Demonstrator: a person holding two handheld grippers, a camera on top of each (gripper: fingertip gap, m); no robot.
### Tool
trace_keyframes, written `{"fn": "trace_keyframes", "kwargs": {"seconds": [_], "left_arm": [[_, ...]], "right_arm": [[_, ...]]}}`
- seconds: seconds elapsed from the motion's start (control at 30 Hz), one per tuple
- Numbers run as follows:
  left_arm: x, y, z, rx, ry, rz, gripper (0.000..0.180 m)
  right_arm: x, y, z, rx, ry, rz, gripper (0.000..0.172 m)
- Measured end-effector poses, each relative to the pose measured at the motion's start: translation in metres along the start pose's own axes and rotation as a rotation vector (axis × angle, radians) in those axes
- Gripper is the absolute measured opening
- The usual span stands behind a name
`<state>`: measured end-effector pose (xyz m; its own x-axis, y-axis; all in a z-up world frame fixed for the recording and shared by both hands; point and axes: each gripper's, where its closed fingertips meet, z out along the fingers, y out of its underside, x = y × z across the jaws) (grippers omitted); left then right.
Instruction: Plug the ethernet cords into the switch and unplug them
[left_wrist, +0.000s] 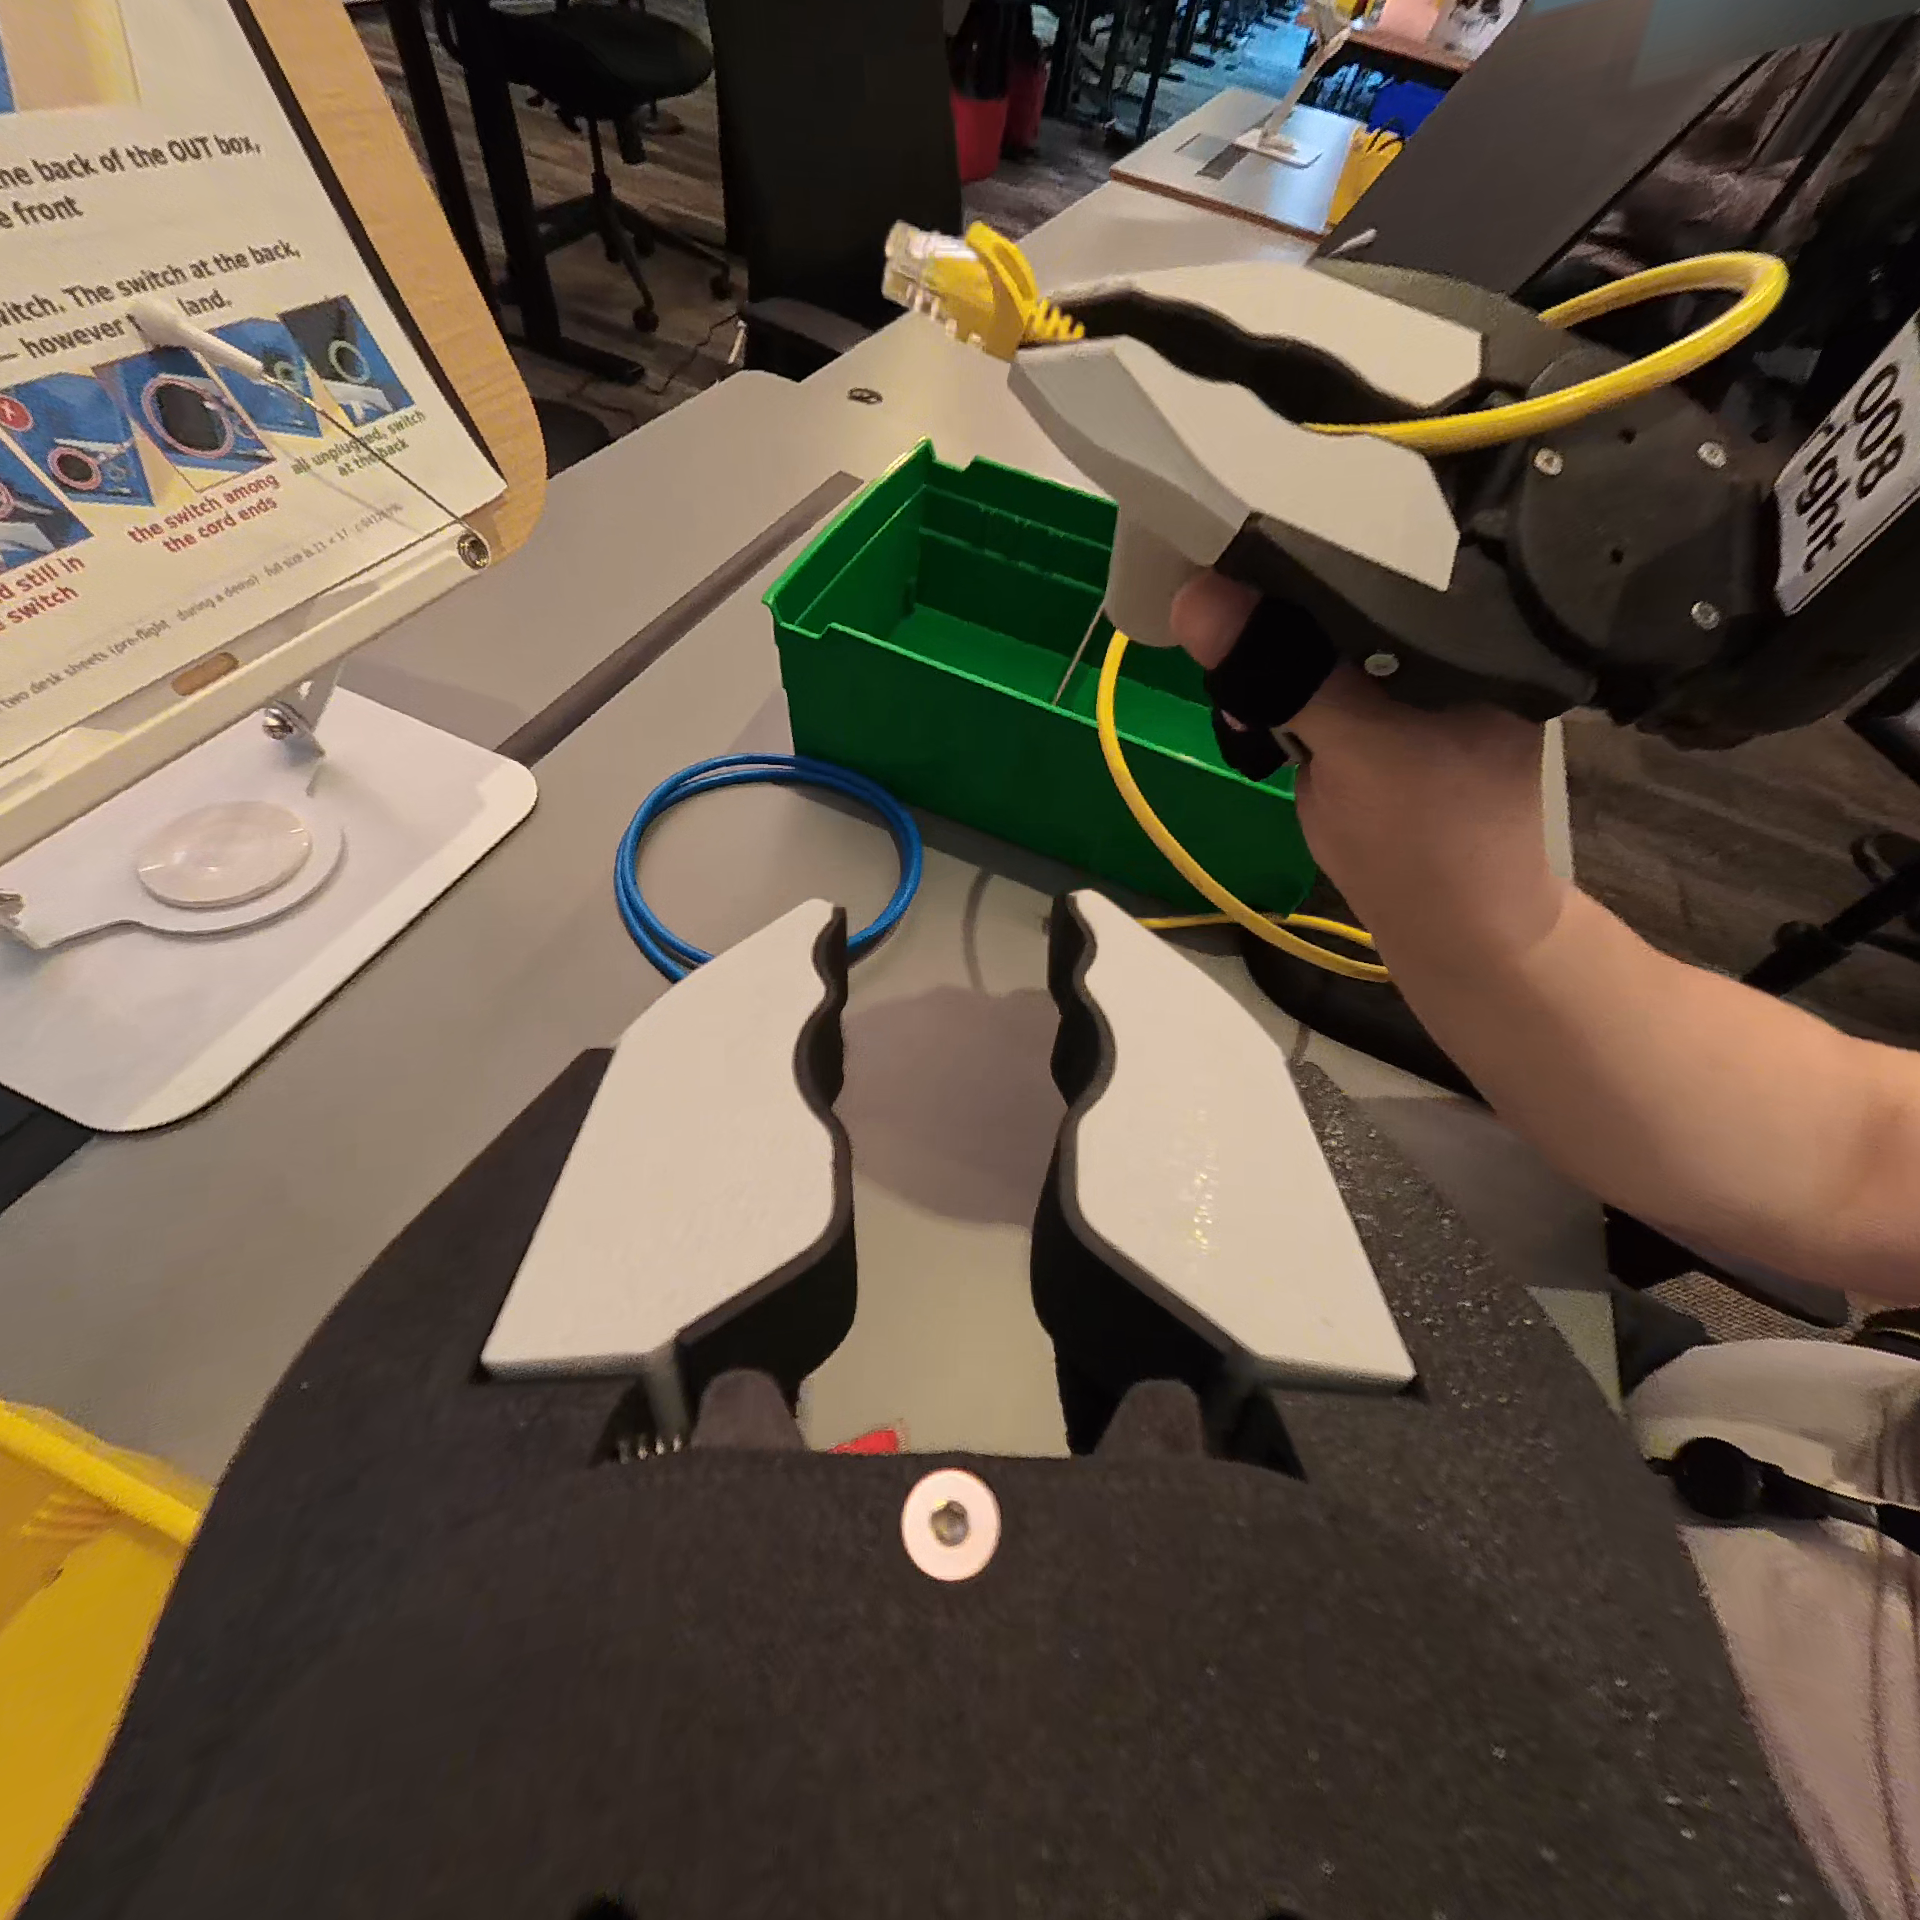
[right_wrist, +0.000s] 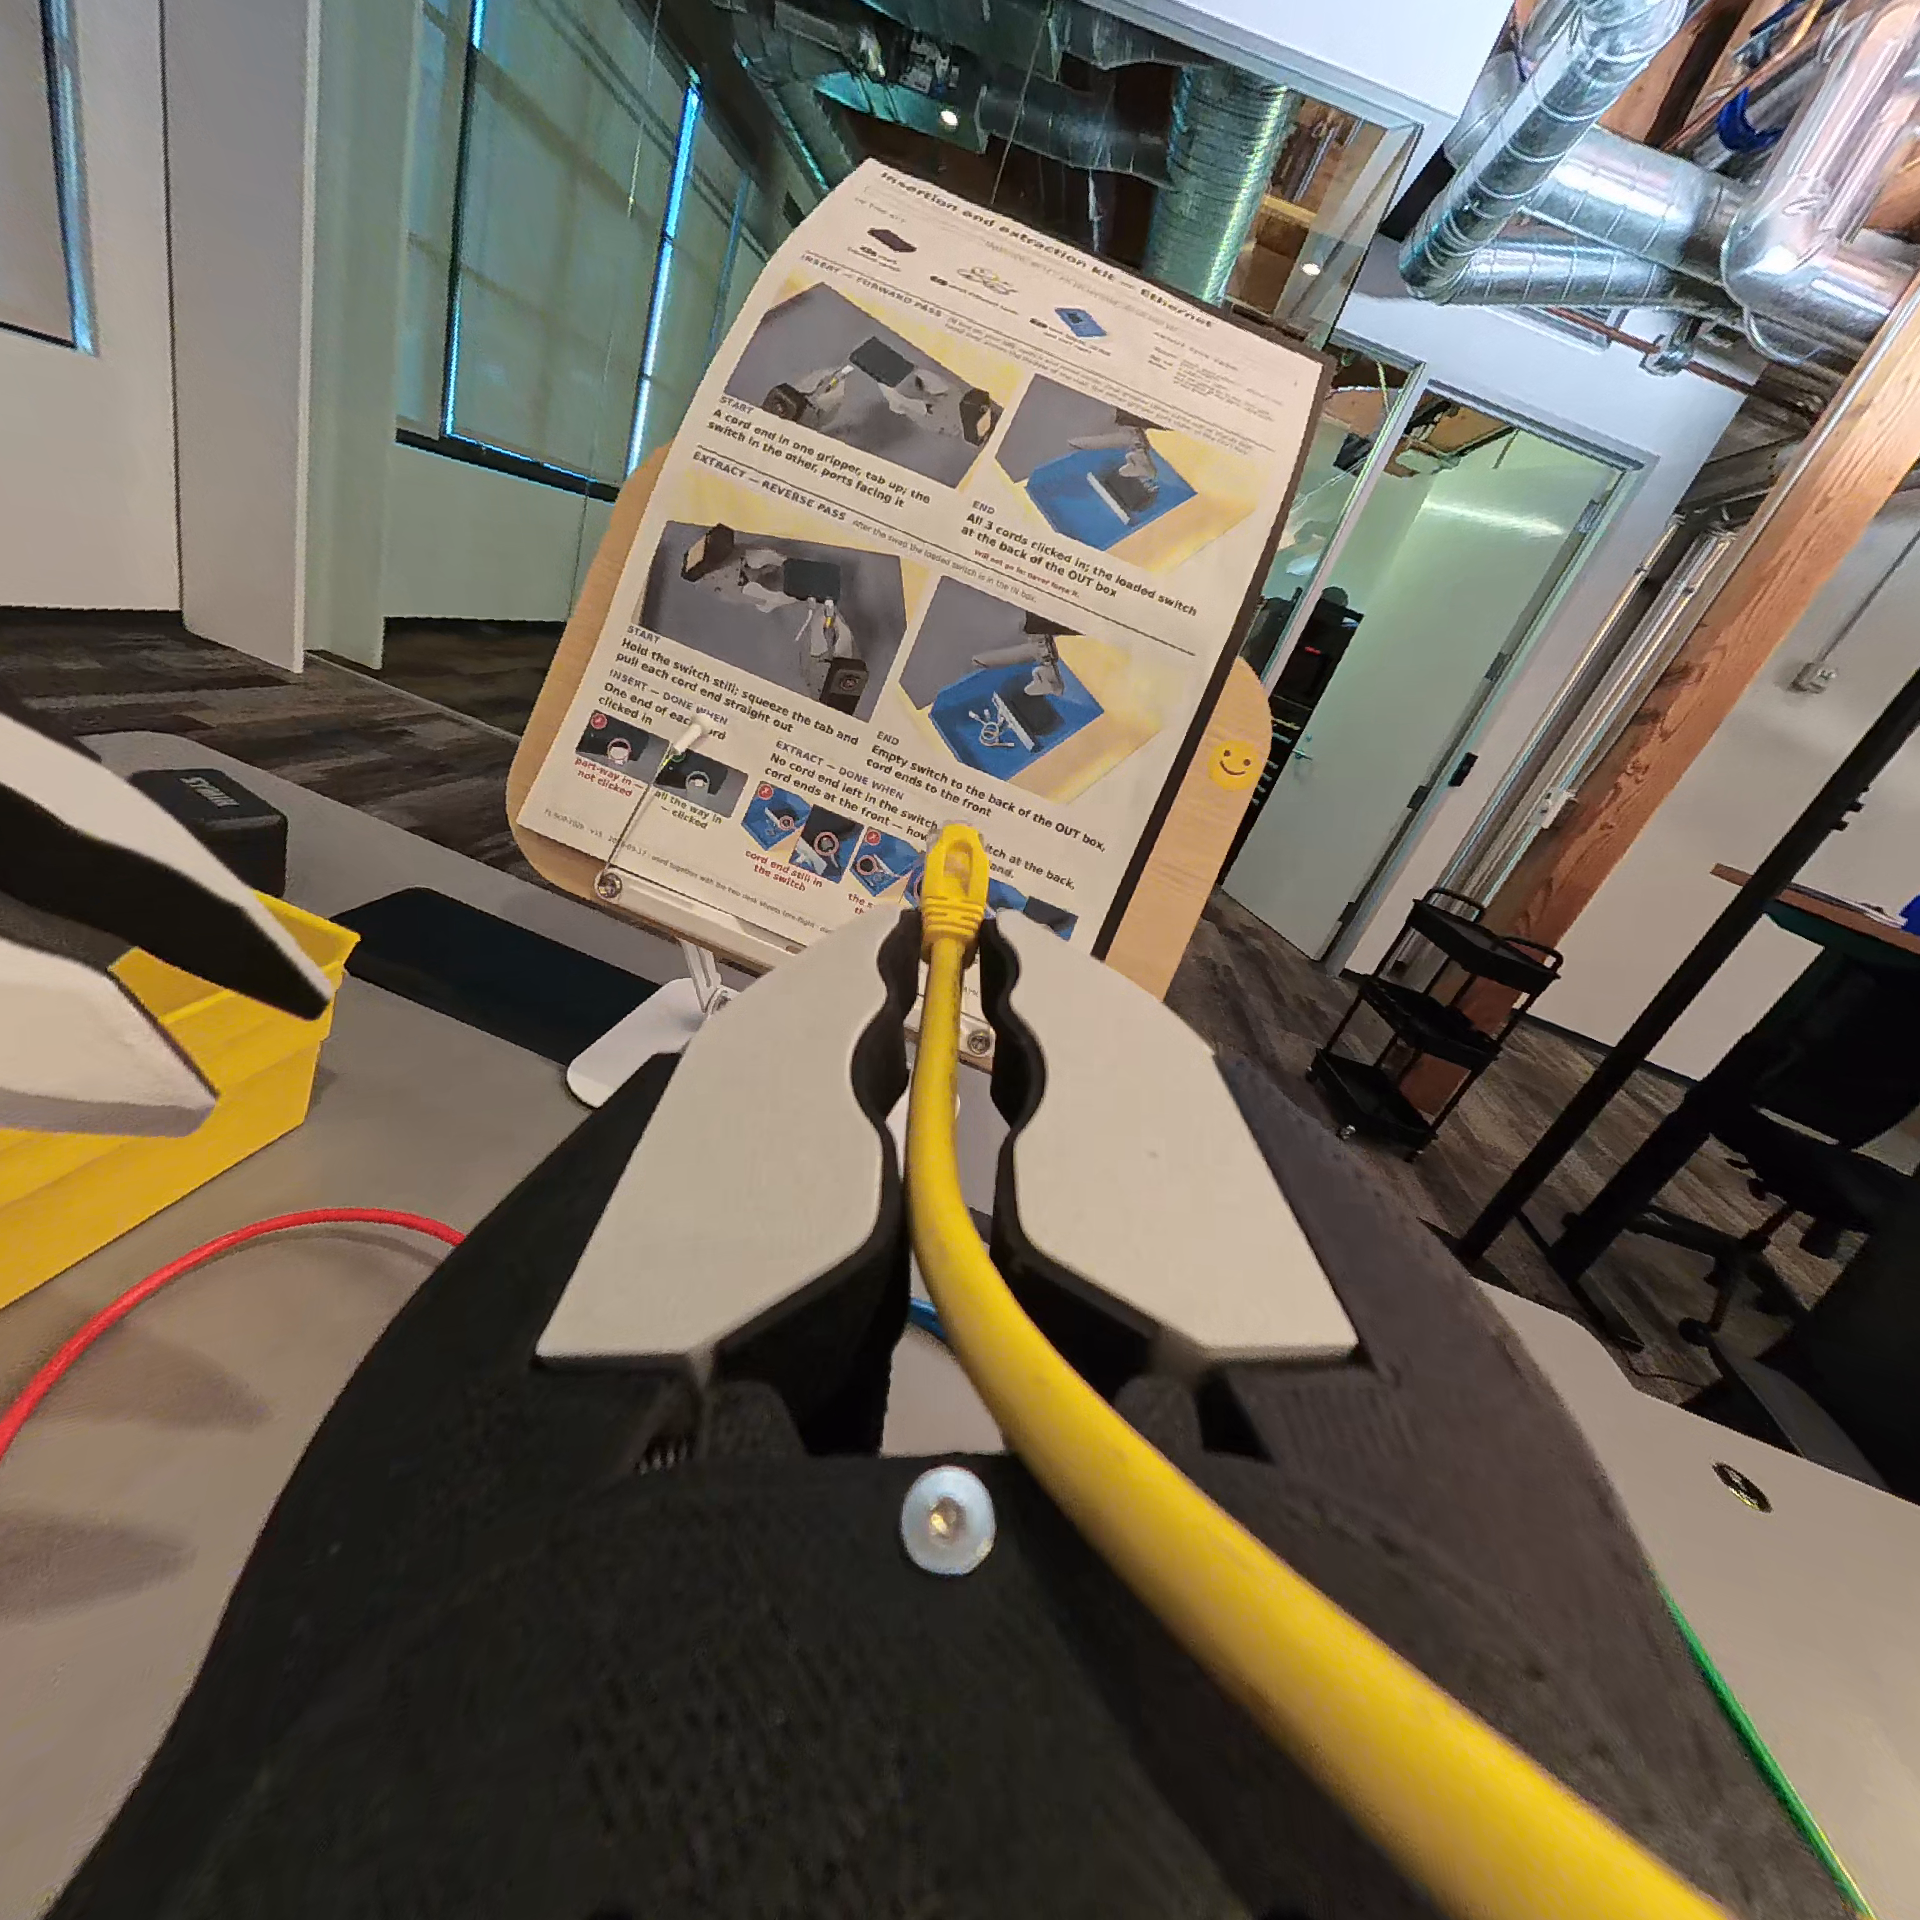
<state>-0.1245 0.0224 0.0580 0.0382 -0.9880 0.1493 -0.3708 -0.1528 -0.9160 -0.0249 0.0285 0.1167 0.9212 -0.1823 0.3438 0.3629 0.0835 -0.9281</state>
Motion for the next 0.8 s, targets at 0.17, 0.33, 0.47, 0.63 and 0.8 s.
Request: {"fn": "trace_keyframes", "kwargs": {"seconds": [0.17, 0.33, 0.47, 0.63, 0.8], "left_arm": [[-0.038, 0.009, 0.001, -0.085, -0.304, 0.005, 0.036], [-0.087, 0.007, -0.025, -0.119, -0.822, 0.057, 0.044], [-0.099, 0.002, -0.041, -0.126, -1.026, 0.113, 0.058], [-0.098, -0.011, -0.05, -0.088, -1.138, 0.219, 0.06], [-0.096, -0.016, -0.053, -0.059, -1.159, 0.24, 0.062]], "right_arm": [[-0.005, 0.001, 0.003, 0.0, -0.053, -0.012, 0.012], [-0.013, 0.004, 0.003, 0.001, -0.12, -0.029, 0.012], [-0.014, -0.004, 0.003, 0.02, -0.127, -0.078, 0.012], [-0.013, -0.021, -0.001, 0.063, -0.111, -0.134, 0.012], [-0.016, -0.024, -0.005, 0.094, -0.106, -0.157, 0.012]]}}
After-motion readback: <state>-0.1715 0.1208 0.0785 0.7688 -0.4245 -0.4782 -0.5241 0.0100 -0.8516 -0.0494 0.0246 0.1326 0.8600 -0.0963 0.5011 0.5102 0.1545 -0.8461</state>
